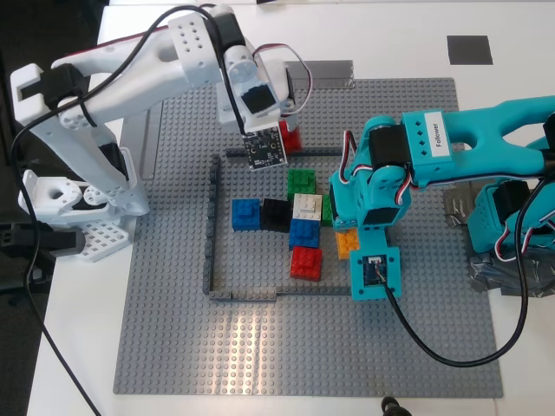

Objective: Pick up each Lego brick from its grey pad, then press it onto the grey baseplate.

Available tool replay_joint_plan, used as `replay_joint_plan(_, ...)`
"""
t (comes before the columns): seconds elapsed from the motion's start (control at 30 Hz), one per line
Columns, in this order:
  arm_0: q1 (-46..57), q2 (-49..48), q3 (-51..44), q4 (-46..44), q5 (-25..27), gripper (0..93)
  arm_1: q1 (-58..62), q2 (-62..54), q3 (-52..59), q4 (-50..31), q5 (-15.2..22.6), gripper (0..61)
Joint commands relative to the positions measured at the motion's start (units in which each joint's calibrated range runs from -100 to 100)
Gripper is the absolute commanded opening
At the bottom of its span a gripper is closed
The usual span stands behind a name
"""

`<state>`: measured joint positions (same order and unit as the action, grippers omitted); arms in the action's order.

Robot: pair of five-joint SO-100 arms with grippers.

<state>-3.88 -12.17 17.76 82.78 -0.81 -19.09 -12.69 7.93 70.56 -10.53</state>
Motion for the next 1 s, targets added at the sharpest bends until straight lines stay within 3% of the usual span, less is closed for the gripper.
replay_joint_plan(0.0,-0.4,-0.1,0.3,-2.6,-0.2,0.0,1.3,1.4,0.6,-4.0,-0.5,0.2)
replay_joint_plan(0.47,0.2,-0.2,5.9,-7.0,-0.2,0.0,-1.5,8.3,-1.2,-7.5,-2.3,0.2)
replay_joint_plan(0.97,1.0,-0.1,7.5,-9.0,-0.8,0.0,0.2,10.5,-1.2,-9.6,-1.5,0.2)
